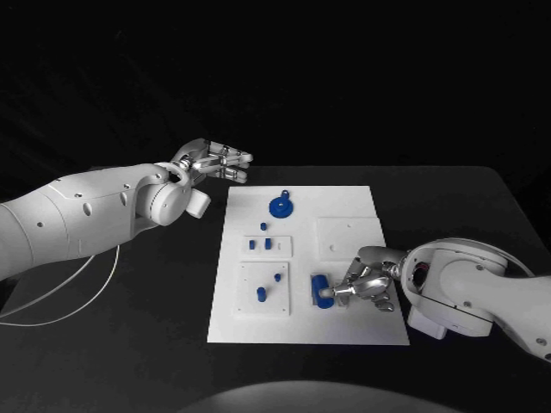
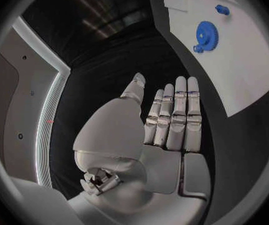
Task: Assemble the parts on the task board
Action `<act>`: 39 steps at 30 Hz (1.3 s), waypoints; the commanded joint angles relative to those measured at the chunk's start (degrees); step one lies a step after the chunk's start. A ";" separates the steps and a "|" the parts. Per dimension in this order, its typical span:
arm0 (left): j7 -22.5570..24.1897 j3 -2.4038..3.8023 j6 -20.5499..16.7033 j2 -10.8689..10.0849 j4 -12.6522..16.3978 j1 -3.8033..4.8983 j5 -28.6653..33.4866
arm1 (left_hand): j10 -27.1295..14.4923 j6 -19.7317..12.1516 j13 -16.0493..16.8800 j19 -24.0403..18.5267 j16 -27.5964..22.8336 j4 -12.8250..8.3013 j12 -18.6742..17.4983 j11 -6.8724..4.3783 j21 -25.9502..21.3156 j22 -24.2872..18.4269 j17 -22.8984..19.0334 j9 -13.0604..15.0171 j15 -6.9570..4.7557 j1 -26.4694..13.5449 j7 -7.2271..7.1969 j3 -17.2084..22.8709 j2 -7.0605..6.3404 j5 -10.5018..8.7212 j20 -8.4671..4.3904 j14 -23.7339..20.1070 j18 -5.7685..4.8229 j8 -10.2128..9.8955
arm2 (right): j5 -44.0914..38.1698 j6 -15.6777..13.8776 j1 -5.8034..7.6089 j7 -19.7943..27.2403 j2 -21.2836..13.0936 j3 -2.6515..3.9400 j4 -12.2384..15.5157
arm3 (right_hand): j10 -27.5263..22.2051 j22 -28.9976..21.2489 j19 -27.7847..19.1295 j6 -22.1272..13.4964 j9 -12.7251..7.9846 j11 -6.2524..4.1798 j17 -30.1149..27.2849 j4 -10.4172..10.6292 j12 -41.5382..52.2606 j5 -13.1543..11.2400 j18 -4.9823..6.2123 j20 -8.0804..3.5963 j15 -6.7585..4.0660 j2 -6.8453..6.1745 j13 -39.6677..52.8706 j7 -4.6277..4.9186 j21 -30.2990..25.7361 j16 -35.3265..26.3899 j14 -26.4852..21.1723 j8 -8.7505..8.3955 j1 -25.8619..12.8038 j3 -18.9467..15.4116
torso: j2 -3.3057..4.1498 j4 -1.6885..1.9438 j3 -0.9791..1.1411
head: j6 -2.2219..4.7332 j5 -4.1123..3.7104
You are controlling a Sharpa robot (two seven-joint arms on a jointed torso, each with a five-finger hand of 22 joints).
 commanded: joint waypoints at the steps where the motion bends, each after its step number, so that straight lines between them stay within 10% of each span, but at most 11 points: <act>1: 0.31 0.04 0.42 0.02 0.00 0.02 -0.21 | -0.33 -0.44 0.03 -0.41 0.00 0.40 0.28 -0.11 -0.03 -0.05 0.06 -0.01 0.41 -0.56 0.04 0.08 -0.22 -0.27 0.16 -0.17 -0.52 -0.05 | 1.22 3.72 -0.08 1.96 -0.25 0.07 0.23 | -0.23 4.78 3.03 -0.52 1.78 0.19 0.00 -0.58 0.31 0.58 -0.65 -0.21 -0.24 -0.47 -0.09 0.12 0.25 0.14 0.38 -0.23 1.02 0.06 | 0.06 0.02 0.02 | -0.07 -0.04; 15: 0.19 0.03 0.54 0.03 -0.19 0.02 -0.29 | -0.33 -0.44 0.03 -0.41 0.00 0.40 0.28 -0.11 -0.03 -0.05 0.06 -0.01 0.41 -0.56 0.04 0.08 -0.22 -0.27 0.16 -0.17 -0.52 -0.05 | 1.55 5.40 -0.15 2.58 -0.34 0.14 -0.04 | -0.15 4.80 3.04 -0.18 5.03 -0.01 -0.02 -4.15 0.53 5.62 -0.78 -0.34 -0.38 0.85 -0.18 -0.21 0.27 0.10 0.37 -0.27 2.50 -0.22 | 0.04 0.05 -0.03 | -0.31 -0.04; 25: 0.18 0.02 0.52 0.00 -0.07 0.02 -0.33 | -0.33 -0.44 0.03 -0.41 0.00 0.40 0.28 -0.11 -0.03 -0.05 0.06 -0.01 0.41 -0.56 0.04 0.08 -0.22 -0.27 0.16 -0.17 -0.52 -0.05 | 0.20 2.27 -0.58 0.96 0.88 0.14 -1.74 | 0.07 4.76 3.19 -0.43 4.63 -0.24 -0.23 -7.07 0.70 9.55 -0.94 -0.52 -0.56 6.01 -0.22 -0.66 0.15 0.02 0.42 -0.20 0.90 1.82 | 0.02 0.09 -0.04 | -0.44 0.03; 39: -0.57 0.01 0.80 0.10 -0.13 0.02 -0.56 | -0.39 -0.46 0.03 -0.43 0.00 0.41 0.27 -0.10 -0.08 -0.15 0.06 -0.02 0.44 -0.50 0.06 0.18 -0.29 -0.19 0.18 -0.24 -0.52 -0.05 | 0.77 2.87 -0.88 1.54 2.75 0.10 -4.25 | 0.07 4.69 3.07 -0.31 4.57 -0.30 -0.23 -7.54 0.78 10.09 -0.92 -0.54 -0.58 5.38 -0.17 -0.68 0.04 0.12 0.39 -0.27 0.56 1.79 | 0.04 0.06 -0.03 | -0.56 0.22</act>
